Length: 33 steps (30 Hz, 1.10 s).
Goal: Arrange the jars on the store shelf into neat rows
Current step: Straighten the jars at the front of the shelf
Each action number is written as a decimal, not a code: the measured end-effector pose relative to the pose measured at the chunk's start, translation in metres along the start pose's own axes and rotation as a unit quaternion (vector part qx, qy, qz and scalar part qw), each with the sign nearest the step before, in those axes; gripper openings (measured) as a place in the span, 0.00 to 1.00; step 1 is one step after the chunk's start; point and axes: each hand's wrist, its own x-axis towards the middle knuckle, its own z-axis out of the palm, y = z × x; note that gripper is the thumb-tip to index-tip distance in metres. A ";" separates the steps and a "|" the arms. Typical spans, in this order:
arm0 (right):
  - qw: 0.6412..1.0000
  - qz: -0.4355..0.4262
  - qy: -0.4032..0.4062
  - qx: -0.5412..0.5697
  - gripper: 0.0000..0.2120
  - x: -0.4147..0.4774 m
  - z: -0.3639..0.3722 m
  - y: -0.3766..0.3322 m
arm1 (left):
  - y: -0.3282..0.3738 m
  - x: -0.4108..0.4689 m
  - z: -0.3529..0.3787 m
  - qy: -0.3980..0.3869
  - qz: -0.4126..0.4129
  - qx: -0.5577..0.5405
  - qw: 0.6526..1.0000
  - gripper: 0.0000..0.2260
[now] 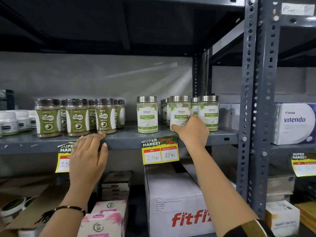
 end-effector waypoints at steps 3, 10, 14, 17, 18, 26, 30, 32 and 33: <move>1.000 0.002 0.006 0.005 0.24 -0.001 0.001 0.000 | 0.000 0.000 -0.001 0.001 0.004 0.001 1.000 0.17; 1.000 -0.003 0.018 -0.003 0.25 -0.003 0.001 0.000 | 0.000 0.000 -0.002 0.000 0.001 0.002 1.000 0.17; 1.000 -0.003 0.010 -0.010 0.26 -0.003 0.000 0.000 | 0.000 0.000 -0.002 -0.008 0.000 -0.001 1.000 0.17; 1.000 0.001 0.008 -0.008 0.25 -0.003 0.000 -0.001 | -0.002 0.000 -0.003 -0.010 0.002 -0.003 1.000 0.17; 1.000 0.003 0.006 -0.007 0.25 -0.003 0.000 -0.001 | -0.002 0.000 -0.003 -0.010 0.002 -0.004 1.000 0.17; 0.965 -0.149 0.185 0.107 0.21 -0.033 -0.009 -0.031 | -0.001 0.000 -0.002 -0.004 0.001 -0.006 1.000 0.16; 0.928 -0.251 0.029 0.275 0.13 -0.058 0.004 -0.098 | -0.001 0.000 -0.002 -0.004 0.000 -0.005 1.000 0.16; 0.926 -0.233 -0.101 0.279 0.17 -0.062 0.020 -0.129 | -0.002 0.000 -0.002 -0.012 0.002 -0.001 1.000 0.16; 0.929 -0.211 -0.146 0.268 0.21 -0.062 0.028 -0.141 | -0.003 0.001 -0.003 -0.016 0.003 0.000 1.000 0.16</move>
